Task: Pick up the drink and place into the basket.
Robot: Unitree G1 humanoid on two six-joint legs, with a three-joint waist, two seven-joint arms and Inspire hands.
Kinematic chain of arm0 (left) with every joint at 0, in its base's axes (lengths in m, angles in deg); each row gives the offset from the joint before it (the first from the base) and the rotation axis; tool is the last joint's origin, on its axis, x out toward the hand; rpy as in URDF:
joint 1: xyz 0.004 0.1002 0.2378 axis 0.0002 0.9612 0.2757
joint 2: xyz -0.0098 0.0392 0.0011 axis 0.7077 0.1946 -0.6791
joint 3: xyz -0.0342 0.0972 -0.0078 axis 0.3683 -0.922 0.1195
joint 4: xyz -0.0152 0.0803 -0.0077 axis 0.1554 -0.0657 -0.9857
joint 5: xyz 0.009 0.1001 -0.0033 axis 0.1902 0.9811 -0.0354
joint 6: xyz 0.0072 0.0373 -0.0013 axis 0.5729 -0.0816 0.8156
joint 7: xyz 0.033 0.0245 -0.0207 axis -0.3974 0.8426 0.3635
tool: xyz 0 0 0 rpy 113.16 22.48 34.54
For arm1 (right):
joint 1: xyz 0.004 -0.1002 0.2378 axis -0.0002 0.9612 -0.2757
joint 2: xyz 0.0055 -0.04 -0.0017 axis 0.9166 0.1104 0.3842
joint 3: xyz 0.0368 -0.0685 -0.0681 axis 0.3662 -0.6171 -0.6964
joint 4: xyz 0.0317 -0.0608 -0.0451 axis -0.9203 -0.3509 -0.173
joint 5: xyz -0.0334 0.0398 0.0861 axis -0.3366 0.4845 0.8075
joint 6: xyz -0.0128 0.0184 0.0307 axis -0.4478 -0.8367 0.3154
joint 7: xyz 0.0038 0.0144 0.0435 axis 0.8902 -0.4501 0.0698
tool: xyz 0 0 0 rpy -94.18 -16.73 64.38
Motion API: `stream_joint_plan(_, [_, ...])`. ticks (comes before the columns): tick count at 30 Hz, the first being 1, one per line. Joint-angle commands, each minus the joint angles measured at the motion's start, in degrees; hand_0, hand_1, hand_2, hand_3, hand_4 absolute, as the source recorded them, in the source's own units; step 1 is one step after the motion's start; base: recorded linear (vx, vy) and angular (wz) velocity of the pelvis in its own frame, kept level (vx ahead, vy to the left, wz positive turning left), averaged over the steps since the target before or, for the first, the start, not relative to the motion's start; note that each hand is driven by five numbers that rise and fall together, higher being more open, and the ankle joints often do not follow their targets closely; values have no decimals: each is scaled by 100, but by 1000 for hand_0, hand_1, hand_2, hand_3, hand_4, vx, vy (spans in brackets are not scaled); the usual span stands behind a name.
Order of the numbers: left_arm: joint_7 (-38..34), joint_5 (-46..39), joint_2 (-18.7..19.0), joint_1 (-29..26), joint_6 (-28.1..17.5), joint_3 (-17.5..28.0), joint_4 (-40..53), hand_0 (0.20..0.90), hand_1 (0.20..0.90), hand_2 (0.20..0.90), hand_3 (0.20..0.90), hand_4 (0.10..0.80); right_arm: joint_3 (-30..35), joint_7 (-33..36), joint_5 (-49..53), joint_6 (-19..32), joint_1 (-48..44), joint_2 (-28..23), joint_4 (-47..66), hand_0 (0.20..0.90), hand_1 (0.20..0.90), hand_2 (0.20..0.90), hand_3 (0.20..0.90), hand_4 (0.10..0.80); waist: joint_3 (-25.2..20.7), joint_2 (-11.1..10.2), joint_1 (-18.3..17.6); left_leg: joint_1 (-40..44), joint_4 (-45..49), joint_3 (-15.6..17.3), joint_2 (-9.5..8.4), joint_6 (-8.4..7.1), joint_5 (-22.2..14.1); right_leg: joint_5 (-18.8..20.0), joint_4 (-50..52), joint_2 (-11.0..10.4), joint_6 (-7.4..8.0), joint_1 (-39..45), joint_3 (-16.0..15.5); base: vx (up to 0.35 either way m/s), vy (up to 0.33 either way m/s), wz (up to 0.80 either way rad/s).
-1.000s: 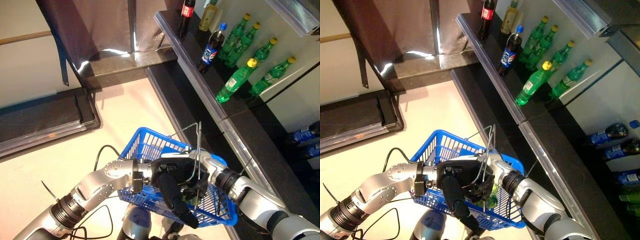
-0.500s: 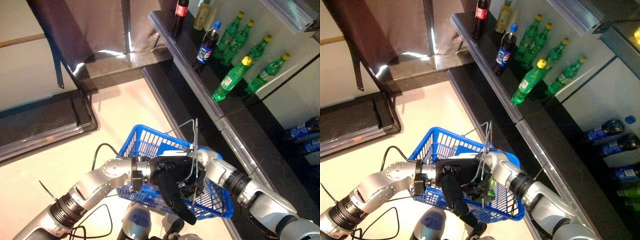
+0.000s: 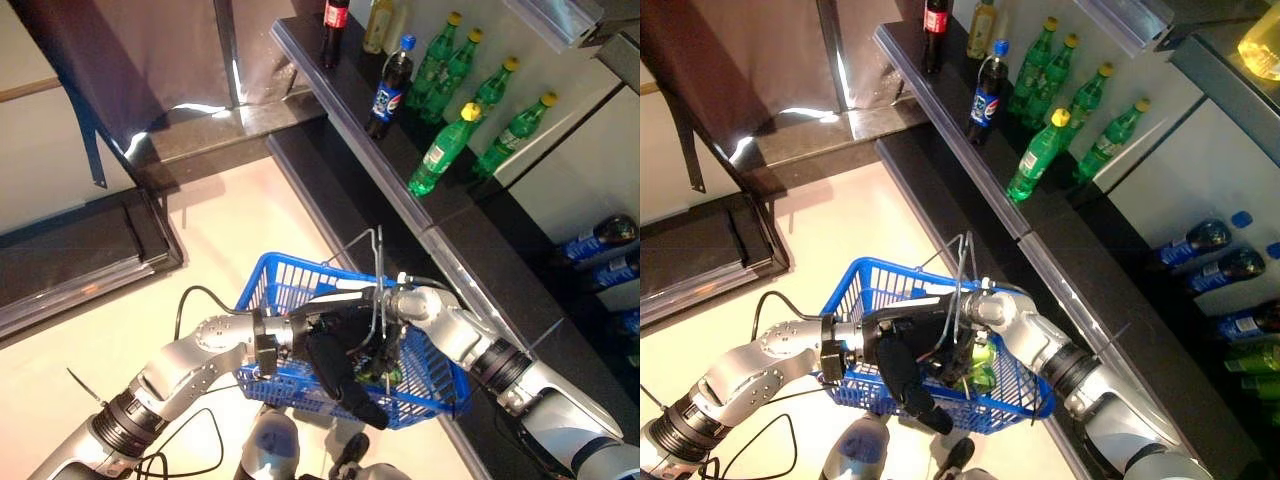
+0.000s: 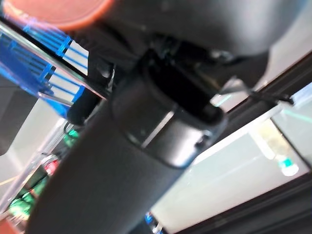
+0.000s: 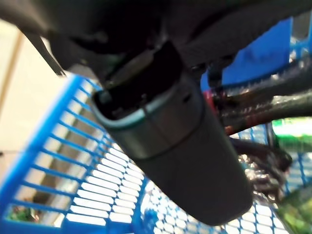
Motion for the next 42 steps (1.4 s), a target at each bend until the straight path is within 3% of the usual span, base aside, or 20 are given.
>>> stream_joint_plan(1, [411, -1287, -1728, -165, -2385, 960, 1467, 300, 300, 300, 200, 100, -43, 241, 328, 293, 613, -96, 236, 900, 900, 900, 900, 800, -1973, 23, -144, 147, -205, 526, 29, 139, -18, -38, 238, 144, -152, 105, 61, -15, -3, -7])
stream_joint_plan(9, [-160, -1350, -1856, 366, -2721, 1874, 1050, 300, 300, 300, 200, 100, 959, 686, 465, 677, 1395, -177, 790, 900, 900, 900, 900, 800, -1964, 132, -338, 185, -205, 659, 62, 160, -53, -2, 202, 121, -117, 58, 268, -21, -1, -10])
stream_joint_plan(14, [-496, -1271, -2029, 570, -2929, 2219, 893, 300, 300, 300, 200, 100, 1538, 1041, 588, 945, 1836, -91, 1004, 900, 900, 900, 900, 800, -1950, 240, -497, 201, -205, 750, 78, 182, -72, 25, 188, 79, -92, 14, 389, -20, 15, -7])
stream_joint_plan(25, [-1256, -890, -2218, 844, -3344, 2553, 459, 300, 300, 300, 200, 100, 2364, 1770, 914, 1674, 2868, 226, 1279, 900, 900, 900, 900, 800, -1957, 421, -882, 250, -205, 942, 100, 247, -157, 28, 246, -8, -16, -113, 646, -22, 7, -14])
stream_joint_plan(42, [-1899, -612, -2388, 1618, -3478, 3211, -788, 300, 300, 300, 200, 100, 3363, 2881, 1180, 2496, 4150, 759, 1164, 900, 900, 900, 900, 800, -1954, 641, -1518, 362, -205, 1363, 179, 257, -286, 86, 259, -123, 43, -273, 1033, -7, -12, -16])
